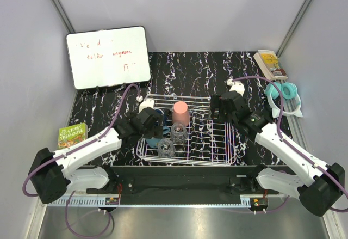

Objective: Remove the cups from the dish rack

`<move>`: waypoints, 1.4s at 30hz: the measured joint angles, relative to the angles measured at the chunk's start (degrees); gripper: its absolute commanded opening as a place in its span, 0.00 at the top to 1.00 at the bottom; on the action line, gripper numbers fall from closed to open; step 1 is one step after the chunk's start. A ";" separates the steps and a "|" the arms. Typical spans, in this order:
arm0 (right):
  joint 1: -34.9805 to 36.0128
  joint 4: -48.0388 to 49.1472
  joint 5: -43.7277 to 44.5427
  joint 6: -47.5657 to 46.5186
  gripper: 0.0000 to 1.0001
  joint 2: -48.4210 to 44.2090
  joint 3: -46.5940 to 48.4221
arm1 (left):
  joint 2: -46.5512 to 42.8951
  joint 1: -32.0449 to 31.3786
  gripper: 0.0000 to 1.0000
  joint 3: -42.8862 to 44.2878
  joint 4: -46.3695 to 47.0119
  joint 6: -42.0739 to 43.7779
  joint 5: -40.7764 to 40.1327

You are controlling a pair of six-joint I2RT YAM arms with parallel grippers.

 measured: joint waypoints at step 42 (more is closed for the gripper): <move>0.00 0.37 0.00 0.76 0.00 -0.13 -1.55 | -0.94 -10.78 0.01 9.99 -11.78 -8.15 -10.34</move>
